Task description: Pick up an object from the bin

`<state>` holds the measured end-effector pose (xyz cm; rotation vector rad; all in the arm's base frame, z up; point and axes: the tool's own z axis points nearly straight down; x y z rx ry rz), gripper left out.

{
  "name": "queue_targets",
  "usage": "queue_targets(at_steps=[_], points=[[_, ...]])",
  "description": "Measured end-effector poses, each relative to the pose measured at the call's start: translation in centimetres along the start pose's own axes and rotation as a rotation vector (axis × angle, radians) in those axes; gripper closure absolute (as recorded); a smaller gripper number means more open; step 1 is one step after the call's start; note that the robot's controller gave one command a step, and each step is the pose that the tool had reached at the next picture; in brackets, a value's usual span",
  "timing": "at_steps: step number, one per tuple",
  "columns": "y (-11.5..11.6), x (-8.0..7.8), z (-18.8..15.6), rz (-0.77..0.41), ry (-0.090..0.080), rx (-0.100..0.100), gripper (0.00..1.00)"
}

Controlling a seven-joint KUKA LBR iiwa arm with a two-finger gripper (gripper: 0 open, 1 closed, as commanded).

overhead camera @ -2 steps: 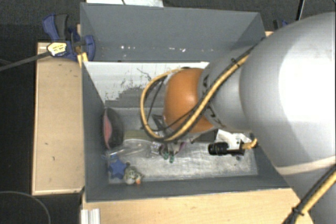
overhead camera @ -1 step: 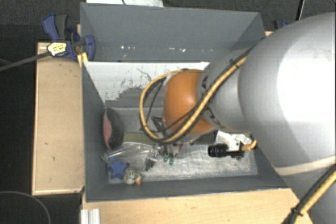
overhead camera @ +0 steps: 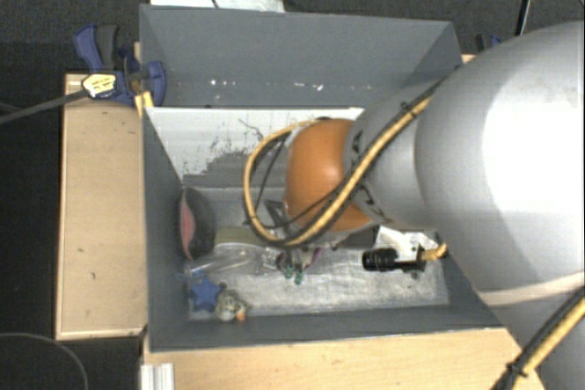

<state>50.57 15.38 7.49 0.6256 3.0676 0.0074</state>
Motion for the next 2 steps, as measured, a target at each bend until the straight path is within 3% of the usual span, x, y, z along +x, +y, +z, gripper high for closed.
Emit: queue_targets(at_steps=[1,2], points=[[-0.2,-0.2,-1.4,-0.014,0.007,0.005,1.0],[-1.4,-1.8,-13.4,0.008,0.002,0.002,1.0]])
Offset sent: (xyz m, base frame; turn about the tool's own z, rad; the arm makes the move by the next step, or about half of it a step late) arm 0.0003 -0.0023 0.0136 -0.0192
